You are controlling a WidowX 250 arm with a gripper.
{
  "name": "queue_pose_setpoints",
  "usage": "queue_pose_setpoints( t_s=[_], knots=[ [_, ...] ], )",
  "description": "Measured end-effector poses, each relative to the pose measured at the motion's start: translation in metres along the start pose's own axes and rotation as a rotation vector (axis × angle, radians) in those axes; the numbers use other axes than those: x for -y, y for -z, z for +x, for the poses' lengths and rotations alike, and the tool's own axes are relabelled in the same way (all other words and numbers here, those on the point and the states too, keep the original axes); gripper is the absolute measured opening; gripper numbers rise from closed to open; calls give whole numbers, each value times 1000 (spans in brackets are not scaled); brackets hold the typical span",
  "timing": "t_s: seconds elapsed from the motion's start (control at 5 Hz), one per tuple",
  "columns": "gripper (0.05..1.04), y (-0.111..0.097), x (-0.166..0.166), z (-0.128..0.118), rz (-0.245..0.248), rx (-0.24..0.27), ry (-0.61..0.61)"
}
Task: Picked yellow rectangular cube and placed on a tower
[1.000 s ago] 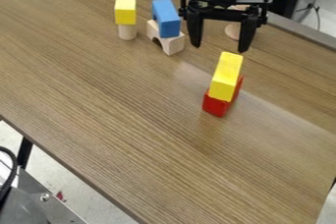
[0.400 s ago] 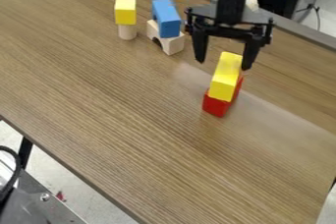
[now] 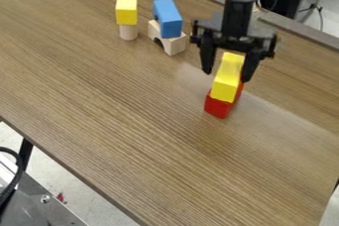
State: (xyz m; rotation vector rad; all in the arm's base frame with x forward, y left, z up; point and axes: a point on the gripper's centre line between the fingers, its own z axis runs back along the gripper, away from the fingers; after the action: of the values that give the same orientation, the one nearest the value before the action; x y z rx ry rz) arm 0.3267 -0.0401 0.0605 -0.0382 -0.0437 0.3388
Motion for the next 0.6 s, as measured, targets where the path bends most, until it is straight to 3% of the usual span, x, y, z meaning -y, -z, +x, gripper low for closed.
queue_pose_setpoints(
  t_s=[0.2, 0.4, 0.6],
  knots=[
    [575, 2, -3, 1, 7, 0, -11],
    [575, 1, -6, 1, 2, -17, -33],
    [574, -24, -17, 16, -47, 20, -103]
  ],
)
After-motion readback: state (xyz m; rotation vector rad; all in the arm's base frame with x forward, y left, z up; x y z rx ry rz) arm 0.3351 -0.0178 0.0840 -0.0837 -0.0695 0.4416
